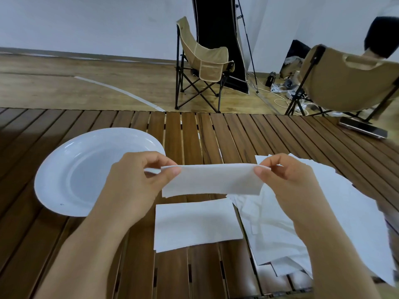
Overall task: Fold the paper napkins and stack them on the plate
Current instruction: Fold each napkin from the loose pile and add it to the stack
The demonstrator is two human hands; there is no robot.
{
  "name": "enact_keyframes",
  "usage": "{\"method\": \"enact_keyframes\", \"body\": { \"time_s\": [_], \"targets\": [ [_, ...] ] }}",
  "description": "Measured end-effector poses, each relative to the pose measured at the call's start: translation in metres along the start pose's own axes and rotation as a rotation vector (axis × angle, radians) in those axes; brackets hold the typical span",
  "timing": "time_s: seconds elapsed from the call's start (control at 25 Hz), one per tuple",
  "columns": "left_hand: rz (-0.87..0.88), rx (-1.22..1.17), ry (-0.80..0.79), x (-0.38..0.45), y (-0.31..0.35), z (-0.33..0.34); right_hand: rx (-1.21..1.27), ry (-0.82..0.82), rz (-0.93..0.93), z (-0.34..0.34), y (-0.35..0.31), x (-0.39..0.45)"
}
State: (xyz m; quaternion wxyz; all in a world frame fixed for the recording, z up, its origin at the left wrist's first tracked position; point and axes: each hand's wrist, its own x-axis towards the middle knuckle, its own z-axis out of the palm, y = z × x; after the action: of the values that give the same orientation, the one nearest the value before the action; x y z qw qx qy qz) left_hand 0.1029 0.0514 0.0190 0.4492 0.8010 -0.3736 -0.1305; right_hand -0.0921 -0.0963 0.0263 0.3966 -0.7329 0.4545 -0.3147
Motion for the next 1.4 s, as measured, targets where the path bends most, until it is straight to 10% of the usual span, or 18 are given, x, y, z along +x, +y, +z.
{"method": "enact_keyframes", "body": {
  "time_s": [0.6, 1.4],
  "targets": [
    [-0.476, 0.432, -0.219, 0.019, -0.054, 0.054, -0.459, -0.170, 0.158, 0.085, 0.063, 0.011],
    [-0.279, 0.469, -0.398, -0.016, -0.016, 0.034, -0.752, 0.022, 0.307, 0.022, 0.065, 0.001]
  ]
}}
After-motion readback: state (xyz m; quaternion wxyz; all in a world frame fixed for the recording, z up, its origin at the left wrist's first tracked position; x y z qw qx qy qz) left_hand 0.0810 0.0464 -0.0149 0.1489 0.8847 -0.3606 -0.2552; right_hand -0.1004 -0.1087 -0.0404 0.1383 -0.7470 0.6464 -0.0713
